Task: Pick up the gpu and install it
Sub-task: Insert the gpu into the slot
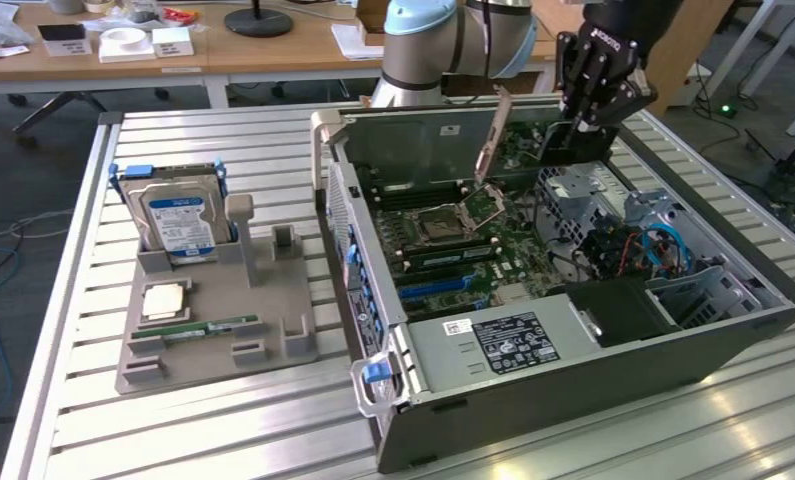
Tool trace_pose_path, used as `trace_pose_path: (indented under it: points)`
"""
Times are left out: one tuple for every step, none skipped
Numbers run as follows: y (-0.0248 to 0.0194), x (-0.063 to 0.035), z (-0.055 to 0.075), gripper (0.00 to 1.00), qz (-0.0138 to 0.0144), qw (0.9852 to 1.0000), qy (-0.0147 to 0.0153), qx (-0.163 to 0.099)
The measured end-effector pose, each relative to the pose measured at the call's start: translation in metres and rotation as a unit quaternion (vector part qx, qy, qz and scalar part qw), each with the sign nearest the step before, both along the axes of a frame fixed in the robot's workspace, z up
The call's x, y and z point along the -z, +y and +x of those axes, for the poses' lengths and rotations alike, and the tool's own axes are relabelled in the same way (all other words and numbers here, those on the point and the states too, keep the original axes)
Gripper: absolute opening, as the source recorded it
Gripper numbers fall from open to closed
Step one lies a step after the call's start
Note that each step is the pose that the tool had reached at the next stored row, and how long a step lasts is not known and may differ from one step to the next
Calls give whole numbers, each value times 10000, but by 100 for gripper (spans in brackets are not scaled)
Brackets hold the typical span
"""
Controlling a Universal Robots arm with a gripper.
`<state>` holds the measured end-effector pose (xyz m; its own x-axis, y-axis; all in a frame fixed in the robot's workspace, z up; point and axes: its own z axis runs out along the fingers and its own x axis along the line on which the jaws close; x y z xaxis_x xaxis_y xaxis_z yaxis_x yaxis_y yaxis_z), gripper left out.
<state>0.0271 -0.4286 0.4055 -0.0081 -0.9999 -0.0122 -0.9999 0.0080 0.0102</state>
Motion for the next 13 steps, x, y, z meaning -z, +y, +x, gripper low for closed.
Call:
trace_pose_path:
  points:
    - [0,4,-6,26,0,10000,-1,-7]
    - [0,8,-11,26,0,10000,-2,-16]
    - [0,14,-17,26,-1,10000,-3,-24]
    - [-1,22,-24,26,0,10000,-4,-34]
    - [0,31,-31,26,0,10000,-6,-43]
    - [0,39,-38,26,-1,10000,-7,-52]
    - [0,47,-45,26,-1,10000,-8,-61]
    - [-1,59,-52,26,-1,10000,-10,-73]
    - [-1,71,-60,26,-1,10000,-13,-86]
    - [-1,83,-68,26,0,10000,-16,-98]
    - [0,94,-77,26,0,9999,-19,-111]
    - [0,103,-83,26,0,9999,-21,-122]
    - [0,108,-87,26,0,9999,-21,-131]
